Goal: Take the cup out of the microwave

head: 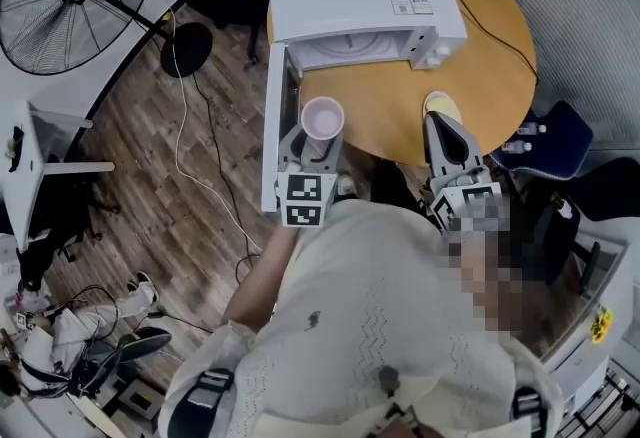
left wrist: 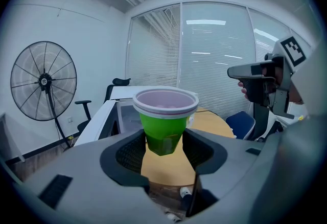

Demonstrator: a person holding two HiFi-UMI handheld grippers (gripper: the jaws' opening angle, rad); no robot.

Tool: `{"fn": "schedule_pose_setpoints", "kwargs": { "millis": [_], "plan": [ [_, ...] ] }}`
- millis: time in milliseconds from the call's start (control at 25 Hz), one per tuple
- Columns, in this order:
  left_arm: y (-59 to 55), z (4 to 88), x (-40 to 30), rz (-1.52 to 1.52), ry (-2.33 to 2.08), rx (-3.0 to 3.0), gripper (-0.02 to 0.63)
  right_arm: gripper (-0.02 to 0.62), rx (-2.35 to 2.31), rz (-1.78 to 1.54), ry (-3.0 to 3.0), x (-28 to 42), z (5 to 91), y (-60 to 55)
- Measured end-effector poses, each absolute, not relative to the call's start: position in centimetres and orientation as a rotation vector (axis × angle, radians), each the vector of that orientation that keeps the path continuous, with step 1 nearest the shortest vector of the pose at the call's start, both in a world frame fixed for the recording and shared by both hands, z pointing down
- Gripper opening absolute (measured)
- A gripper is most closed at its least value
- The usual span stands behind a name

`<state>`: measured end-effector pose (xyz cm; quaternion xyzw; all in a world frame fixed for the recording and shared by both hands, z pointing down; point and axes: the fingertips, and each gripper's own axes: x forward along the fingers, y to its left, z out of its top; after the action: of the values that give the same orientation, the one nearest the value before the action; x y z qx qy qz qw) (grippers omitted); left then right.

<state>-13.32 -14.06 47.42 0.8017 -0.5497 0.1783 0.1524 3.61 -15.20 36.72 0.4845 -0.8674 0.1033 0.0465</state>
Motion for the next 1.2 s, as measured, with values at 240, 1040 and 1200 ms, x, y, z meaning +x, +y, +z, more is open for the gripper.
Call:
{"fn": "schedule_pose_setpoints", "kwargs": {
  "millis": [240,1040,1200],
  "plan": [
    [-14.05,47.62,-13.5,0.504,-1.597,2.28,0.249,0.008,1.478,0.321,-2.649,3.81,37.04,-14.88],
    [-14.32,47.92,-13.55,0.506,-1.591,2.281,0.249,0.008,1.464,0.333,-2.642,3.26,37.64,-15.11],
    [-14.34,47.92,-13.65,0.505,-1.589,2.28,0.249,0.008,1.461,0.326,-2.639,3.14,37.59,-15.09]
  ]
}}
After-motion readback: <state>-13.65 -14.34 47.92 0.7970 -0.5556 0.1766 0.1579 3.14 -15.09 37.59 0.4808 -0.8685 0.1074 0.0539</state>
